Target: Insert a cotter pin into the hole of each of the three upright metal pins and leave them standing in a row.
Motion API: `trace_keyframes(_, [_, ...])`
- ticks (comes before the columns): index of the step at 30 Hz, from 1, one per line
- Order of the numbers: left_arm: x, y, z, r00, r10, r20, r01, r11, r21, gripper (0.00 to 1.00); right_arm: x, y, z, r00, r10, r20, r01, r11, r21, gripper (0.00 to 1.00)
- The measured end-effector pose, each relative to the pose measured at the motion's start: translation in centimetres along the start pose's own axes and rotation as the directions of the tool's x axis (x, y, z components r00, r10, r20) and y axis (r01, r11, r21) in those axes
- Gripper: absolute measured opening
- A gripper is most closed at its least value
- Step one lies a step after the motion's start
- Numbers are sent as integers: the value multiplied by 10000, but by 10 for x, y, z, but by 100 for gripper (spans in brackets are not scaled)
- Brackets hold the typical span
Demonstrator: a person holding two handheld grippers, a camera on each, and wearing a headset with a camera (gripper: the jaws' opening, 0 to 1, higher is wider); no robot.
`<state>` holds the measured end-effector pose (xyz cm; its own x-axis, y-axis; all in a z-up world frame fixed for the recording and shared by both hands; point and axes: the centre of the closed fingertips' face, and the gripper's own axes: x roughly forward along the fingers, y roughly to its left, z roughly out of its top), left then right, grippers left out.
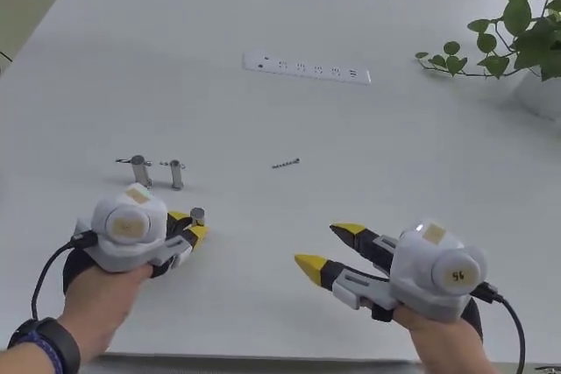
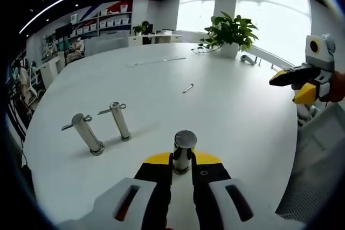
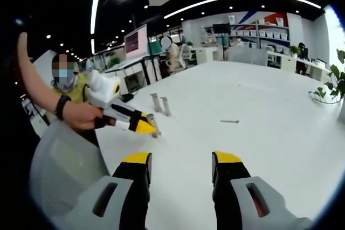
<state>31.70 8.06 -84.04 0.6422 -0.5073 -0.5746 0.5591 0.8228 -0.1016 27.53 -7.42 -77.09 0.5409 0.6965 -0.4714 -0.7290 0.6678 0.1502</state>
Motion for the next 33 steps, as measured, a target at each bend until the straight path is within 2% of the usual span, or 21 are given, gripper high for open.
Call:
trace_keyframes(3, [0, 0, 0, 9998, -199, -41, 200, 9994, 290, 12, 0, 1, -1, 10000, 46, -34, -46, 10000, 1, 47])
trace_keyframes(21, [1, 0, -2, 9955, -922, -232, 939, 9919, 853, 12, -2, 2, -1, 9999, 118, -32, -118, 9999, 27, 47])
trace_keyframes(30, [0, 0, -3, 9946, -985, -322, 1005, 9925, 693, 12, -2, 3, -1, 9998, 184, -57, -184, 9998, 44, 47])
trace_keyframes(33, [-3, -2, -2, 9942, -1028, -314, 1041, 9935, 460, 18, -1, 3, 0, 9998, 166, -50, -166, 9999, 40, 47])
